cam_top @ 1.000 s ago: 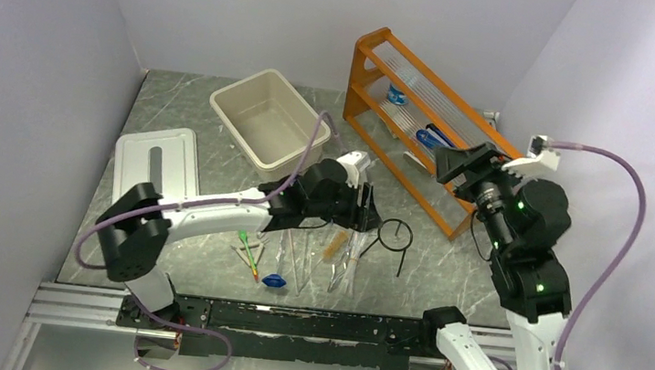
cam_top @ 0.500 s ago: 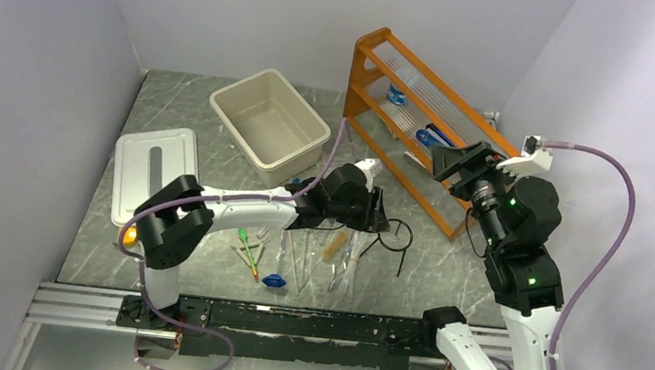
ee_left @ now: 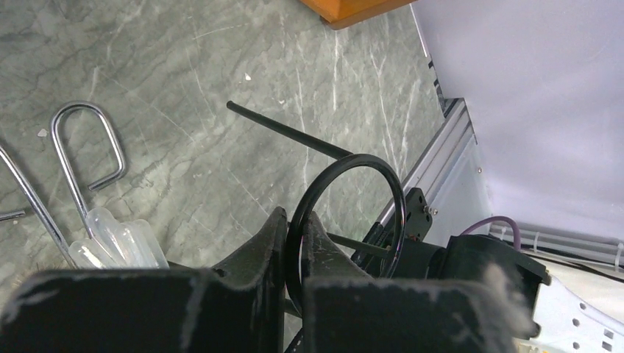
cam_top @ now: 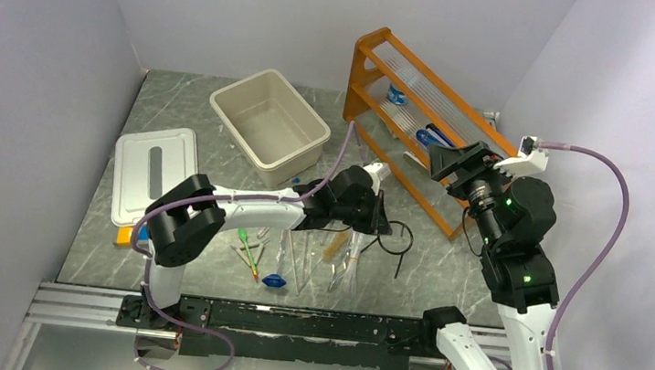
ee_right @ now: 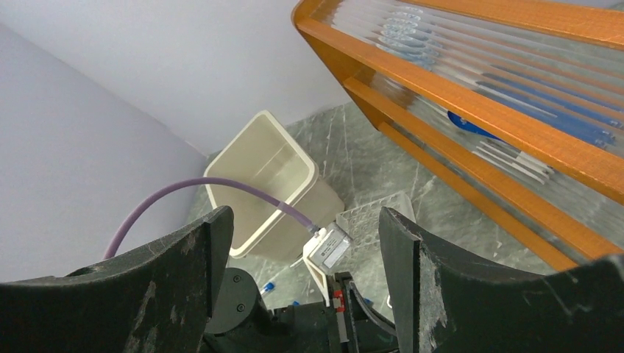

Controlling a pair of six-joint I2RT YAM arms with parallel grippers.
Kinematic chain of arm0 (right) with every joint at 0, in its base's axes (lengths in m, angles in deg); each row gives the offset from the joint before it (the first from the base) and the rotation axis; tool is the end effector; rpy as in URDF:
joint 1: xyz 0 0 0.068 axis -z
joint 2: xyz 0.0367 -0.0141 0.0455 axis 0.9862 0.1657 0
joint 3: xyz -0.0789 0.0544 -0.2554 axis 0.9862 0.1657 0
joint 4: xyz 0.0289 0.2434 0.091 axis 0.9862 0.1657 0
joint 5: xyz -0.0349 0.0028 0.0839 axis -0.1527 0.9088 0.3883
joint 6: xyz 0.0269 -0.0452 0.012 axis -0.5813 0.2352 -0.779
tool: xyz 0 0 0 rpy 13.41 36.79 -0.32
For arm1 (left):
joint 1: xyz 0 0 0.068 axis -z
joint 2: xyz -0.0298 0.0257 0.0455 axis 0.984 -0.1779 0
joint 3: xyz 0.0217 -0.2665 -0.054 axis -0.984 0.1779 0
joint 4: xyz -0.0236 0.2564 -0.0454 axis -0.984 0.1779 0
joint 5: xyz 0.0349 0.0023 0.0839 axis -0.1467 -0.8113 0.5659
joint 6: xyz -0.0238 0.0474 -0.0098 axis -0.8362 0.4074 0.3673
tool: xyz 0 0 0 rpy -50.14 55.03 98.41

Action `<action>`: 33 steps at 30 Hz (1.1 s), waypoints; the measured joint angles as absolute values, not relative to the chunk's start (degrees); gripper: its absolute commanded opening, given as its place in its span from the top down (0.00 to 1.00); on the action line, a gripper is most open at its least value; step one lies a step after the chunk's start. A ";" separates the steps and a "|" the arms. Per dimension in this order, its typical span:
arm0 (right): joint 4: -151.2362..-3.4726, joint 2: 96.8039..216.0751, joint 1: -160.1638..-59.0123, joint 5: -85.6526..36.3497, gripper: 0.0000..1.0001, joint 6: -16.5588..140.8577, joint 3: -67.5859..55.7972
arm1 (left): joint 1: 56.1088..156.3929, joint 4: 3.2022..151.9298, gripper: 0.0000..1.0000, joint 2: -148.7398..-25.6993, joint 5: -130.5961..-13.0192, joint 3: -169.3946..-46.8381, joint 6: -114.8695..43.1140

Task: Organize the chemistry lab equipment

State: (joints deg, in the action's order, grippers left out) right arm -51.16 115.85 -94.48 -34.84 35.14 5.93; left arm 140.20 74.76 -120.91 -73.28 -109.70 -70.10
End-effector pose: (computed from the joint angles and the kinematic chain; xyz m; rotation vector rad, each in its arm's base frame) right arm 0.1264 0.0299 0.4303 0.3208 1.6344 0.6018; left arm 0.2093 -0.3814 0.2149 0.4163 2.3351 -1.2057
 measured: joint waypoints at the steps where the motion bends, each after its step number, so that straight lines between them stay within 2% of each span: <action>1: -51.27 115.83 -94.50 -34.86 0.25 35.10 5.99 | 140.20 74.70 0.95 -120.91 -73.59 -109.70 -70.03; 11: -51.80 115.50 -94.48 -34.93 0.25 34.51 6.02 | 140.17 74.22 0.95 -118.05 -79.75 -109.70 -68.88; 22: -52.98 115.52 -94.48 -34.45 0.25 34.05 4.79 | 138.12 71.38 0.95 -106.97 -85.02 -109.70 -69.23; 26: -53.98 116.07 -94.48 -33.64 0.25 33.68 4.79 | 133.40 72.53 0.95 -103.14 -85.06 -109.73 -68.18; 33: -55.95 118.27 -94.48 -30.90 0.26 32.56 4.79 | 117.53 74.76 0.95 -98.97 -84.65 -110.58 -66.76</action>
